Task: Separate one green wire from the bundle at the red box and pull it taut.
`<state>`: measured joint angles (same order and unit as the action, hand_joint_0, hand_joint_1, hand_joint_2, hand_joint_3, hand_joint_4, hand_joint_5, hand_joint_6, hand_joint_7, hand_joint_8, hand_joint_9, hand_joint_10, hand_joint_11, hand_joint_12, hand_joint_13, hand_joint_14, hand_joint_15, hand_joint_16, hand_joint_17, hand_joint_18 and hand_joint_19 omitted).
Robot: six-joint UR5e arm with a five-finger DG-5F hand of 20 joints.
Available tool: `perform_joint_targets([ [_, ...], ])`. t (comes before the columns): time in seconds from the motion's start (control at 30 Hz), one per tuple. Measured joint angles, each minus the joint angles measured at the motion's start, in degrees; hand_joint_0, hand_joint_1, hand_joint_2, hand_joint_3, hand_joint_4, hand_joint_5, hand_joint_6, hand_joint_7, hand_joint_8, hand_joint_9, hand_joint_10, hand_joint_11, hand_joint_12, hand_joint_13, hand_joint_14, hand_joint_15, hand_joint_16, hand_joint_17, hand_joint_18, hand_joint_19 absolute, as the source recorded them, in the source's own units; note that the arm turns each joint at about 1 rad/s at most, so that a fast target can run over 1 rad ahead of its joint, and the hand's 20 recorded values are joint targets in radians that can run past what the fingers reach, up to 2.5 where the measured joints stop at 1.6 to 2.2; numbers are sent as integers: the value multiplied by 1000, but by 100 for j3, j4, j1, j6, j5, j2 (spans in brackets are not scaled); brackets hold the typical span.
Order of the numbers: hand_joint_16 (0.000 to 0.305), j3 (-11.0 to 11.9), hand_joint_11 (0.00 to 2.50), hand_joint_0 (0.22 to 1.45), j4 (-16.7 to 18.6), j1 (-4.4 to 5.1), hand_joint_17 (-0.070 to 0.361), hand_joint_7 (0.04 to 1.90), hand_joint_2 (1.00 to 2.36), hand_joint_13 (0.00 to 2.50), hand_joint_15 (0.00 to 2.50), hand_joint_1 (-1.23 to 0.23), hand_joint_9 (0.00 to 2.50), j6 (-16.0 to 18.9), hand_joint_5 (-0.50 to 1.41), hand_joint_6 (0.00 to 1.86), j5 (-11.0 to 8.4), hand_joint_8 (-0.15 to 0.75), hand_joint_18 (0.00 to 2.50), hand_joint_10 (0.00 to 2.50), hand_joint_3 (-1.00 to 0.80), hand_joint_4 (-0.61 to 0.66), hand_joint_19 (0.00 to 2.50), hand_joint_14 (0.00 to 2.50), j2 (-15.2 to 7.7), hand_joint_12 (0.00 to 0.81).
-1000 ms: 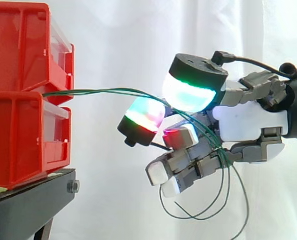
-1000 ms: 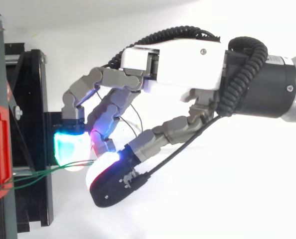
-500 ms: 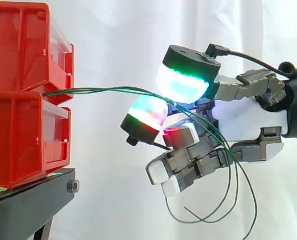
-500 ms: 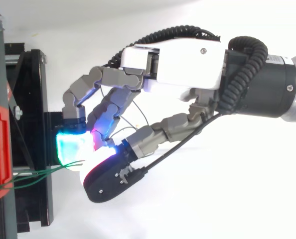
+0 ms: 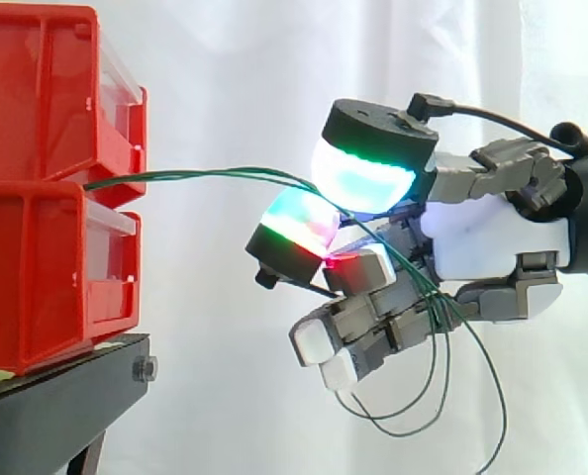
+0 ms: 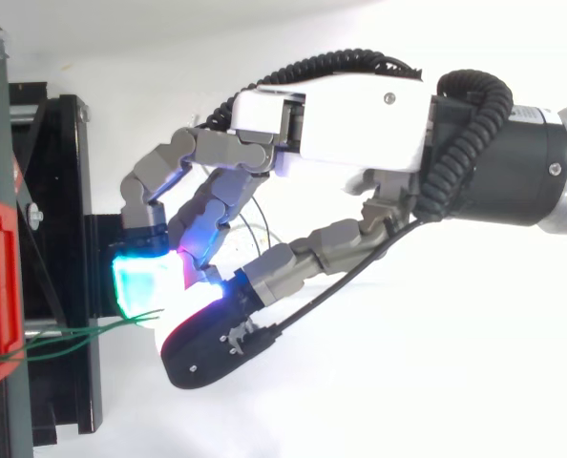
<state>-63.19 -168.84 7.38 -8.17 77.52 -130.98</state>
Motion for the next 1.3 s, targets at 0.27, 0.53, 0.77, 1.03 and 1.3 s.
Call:
perform_joint_targets([
  [0.27, 49, 0, 1137, 777, 0, 0, 111, 998, 1000, 771, 544, -906, 1098, -9, -192, 930, 0, 258, 676, 24, -500, -5, 471, 20, 0, 354],
  [0.53, 49, -1, 1188, 725, -4, 0, 110, 1001, 1000, 781, 557, -892, 1135, -10, -191, 926, 0, 257, 682, 24, -500, 65, 481, 21, -1, 353],
  [0.77, 50, -2, 1551, 690, -2, 0, 112, 983, 1000, 1059, 926, -843, 1312, -15, -193, 927, -7, 234, 764, 8, -500, 65, 548, 28, -1, 357],
  [1.03, 51, -2, 1694, 678, 0, 0, 114, 958, 1000, 1286, 1312, -809, 1343, -17, -198, 924, -9, 223, 819, 20, -500, 78, 609, 22, -4, 336],
  [1.3, 52, -6, 1660, 660, 0, 0, 117, 937, 1000, 1393, 1410, -738, 1328, -19, -202, 919, -8, 221, 852, 75, -500, 86, 638, 15, -4, 319],
])
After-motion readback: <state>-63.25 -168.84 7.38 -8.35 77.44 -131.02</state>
